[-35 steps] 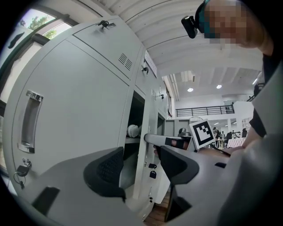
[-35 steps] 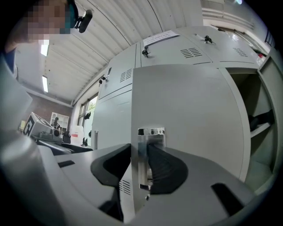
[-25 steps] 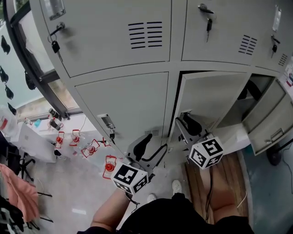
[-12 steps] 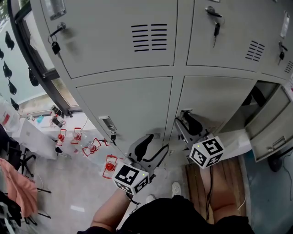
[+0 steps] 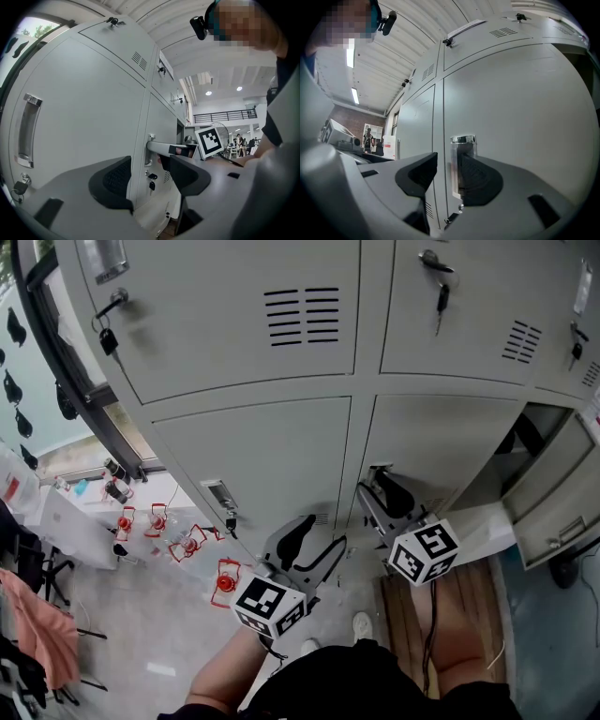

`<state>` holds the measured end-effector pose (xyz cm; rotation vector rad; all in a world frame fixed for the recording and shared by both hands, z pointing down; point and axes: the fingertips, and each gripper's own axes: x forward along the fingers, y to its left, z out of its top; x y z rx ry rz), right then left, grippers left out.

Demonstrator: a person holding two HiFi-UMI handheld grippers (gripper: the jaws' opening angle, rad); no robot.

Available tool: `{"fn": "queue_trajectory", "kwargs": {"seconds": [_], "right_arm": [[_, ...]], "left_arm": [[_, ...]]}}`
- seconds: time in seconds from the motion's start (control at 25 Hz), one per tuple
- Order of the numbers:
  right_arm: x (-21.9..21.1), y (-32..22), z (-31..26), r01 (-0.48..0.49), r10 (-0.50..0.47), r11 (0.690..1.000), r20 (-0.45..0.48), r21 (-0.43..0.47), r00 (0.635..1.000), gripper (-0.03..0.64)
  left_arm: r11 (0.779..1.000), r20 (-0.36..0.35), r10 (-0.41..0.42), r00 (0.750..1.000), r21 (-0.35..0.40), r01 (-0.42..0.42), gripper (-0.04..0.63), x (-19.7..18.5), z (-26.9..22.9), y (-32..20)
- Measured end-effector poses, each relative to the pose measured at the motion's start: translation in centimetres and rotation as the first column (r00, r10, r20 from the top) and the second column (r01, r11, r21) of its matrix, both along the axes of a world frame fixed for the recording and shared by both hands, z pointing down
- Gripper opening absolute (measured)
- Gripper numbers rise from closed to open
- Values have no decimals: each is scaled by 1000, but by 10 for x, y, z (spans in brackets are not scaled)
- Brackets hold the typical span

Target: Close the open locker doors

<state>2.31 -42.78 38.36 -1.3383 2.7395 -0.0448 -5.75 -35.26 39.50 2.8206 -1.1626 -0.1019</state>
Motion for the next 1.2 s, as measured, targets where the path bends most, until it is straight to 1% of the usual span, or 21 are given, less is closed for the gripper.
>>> {"fn": "queue_trajectory", "kwargs": {"seconds": [0.4,0.68,0.96,1.08,1.2], "right_arm": [[7,5,6,-21,21,1000,1,-19,1000,169],[22,15,9,-66,67,997,16,-30,998,195],[51,39,13,-161,161,986,20,-33,987,209],[68,55,14,-219,219,975,23,-32,975,213],[89,75,17,-282,283,959,20,-34,959,222]], "left_arm": [[999,-1,31,1000,-8,-31,276,4,3,3],[997,2,79,997,-10,-79,276,14,4,8],[984,9,176,984,-9,-176,276,36,6,23],[972,12,234,972,-9,-234,276,49,7,32],[953,13,302,953,-11,-302,276,68,9,43]]}}
